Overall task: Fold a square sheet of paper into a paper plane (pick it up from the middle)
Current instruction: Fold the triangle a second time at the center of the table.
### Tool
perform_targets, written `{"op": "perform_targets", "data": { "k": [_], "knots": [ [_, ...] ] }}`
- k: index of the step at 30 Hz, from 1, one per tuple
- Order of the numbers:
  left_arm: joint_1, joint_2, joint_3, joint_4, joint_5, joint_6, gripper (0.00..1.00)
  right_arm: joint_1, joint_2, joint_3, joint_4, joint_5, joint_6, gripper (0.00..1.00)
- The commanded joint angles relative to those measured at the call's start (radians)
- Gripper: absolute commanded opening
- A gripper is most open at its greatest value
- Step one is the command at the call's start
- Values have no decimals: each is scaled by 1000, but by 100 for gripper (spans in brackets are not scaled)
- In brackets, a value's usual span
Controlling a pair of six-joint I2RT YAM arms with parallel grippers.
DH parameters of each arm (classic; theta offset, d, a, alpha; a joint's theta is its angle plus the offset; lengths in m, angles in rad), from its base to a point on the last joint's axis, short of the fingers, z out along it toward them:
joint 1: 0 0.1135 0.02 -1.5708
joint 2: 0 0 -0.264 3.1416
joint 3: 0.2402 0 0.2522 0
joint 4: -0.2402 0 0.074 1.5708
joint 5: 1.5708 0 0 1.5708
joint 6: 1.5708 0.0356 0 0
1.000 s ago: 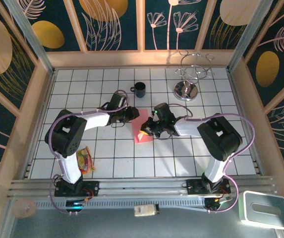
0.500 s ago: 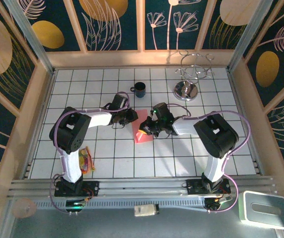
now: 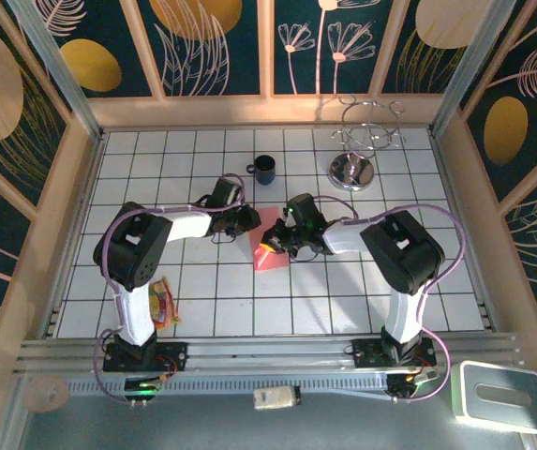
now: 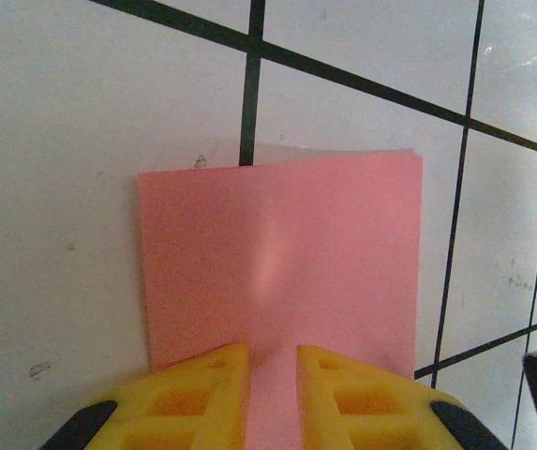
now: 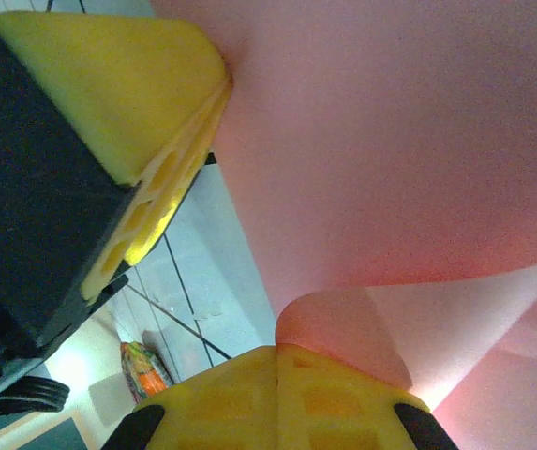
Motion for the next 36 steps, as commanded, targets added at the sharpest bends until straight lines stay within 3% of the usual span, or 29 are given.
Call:
{"op": "perform_targets", "data": {
  "k": [1, 36],
  "knots": [
    [5, 5, -9, -28, -10, 3, 20, 9, 23, 32, 18, 21, 16, 0],
    [6, 1, -15, -27, -7, 0, 20, 13, 72, 47, 38, 37, 23, 0]
  ]
}}
